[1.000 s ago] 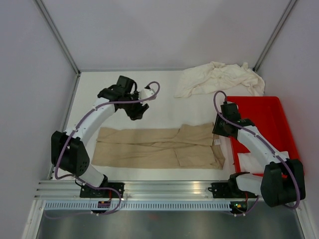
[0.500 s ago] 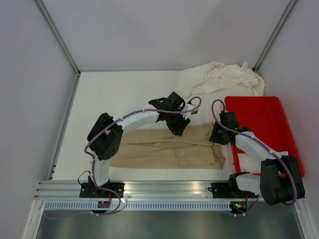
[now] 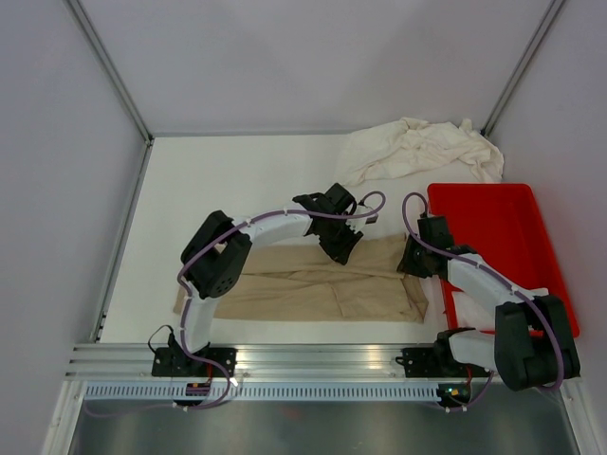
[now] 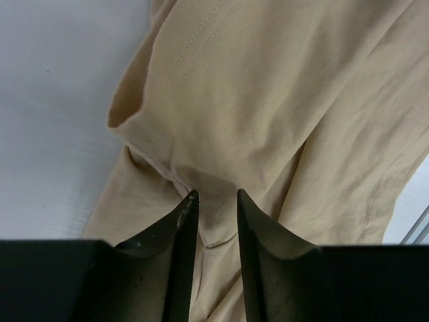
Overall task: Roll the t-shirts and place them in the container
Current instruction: Fold the tshirt
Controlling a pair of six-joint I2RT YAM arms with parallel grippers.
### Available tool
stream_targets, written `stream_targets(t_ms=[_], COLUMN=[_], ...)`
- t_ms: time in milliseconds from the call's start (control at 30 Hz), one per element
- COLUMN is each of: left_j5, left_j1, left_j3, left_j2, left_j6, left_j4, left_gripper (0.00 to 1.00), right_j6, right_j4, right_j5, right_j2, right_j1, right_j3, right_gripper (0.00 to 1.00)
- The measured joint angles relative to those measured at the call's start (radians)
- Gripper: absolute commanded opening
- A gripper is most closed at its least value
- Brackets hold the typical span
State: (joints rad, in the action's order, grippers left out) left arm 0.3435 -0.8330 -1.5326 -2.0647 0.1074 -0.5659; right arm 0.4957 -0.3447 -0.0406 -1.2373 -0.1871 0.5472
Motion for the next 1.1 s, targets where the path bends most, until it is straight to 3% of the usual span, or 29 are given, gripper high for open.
stream_targets(t_ms=[100, 167, 300, 833, 867, 900, 1000, 1100], left_j5=[0.0, 0.0, 0.0, 0.057, 0.057, 0.055, 0.046, 0.01], left_j1=[-0.001, 0.0, -0.001, -0.001, -0.001, -0.001, -0.001, -0.001], left_j3=[0.0, 0.0, -0.001, 0.05, 0.05, 0.049, 0.029, -0.012], left_j2=[-0.011, -0.012, -0.012, 0.095, 0.096, 0.094, 0.069, 0.029], left_j6=[-0.002, -0.004, -0.006, 0.019, 0.02, 0.02, 0.021, 0.018], left_j4=[-0.002, -0.002, -0.001, -0.008, -0.005, -0.006, -0.012, -0.008], left_gripper=[0.19, 0.03, 0.02, 0.02, 0.04, 0.16, 0.34, 0.45], right_j6=[0.001, 0.002, 0.003, -0.04, -0.04, -0.04, -0.04, -0.039], right_j4=[0.011, 0.017, 0.019, -0.084, -0.084, -0.083, -0.08, -0.075], right_j5=[-0.015, -0.021, -0.033, -0.027, -0.027, -0.031, -0.039, -0.042], right_j2=[-0.001, -0.002, -0.002, 0.074, 0.077, 0.078, 0.07, 0.06], right_j1=[0.0, 0.0, 0.0, 0.0, 0.0, 0.0, 0.001, 0.0], right_j3=[0.0, 0.0, 0.0, 0.039, 0.039, 0.039, 0.039, 0.038], right_gripper=[0.24, 0.17, 0.01, 0.0, 0.0, 0.0, 0.0, 0.0])
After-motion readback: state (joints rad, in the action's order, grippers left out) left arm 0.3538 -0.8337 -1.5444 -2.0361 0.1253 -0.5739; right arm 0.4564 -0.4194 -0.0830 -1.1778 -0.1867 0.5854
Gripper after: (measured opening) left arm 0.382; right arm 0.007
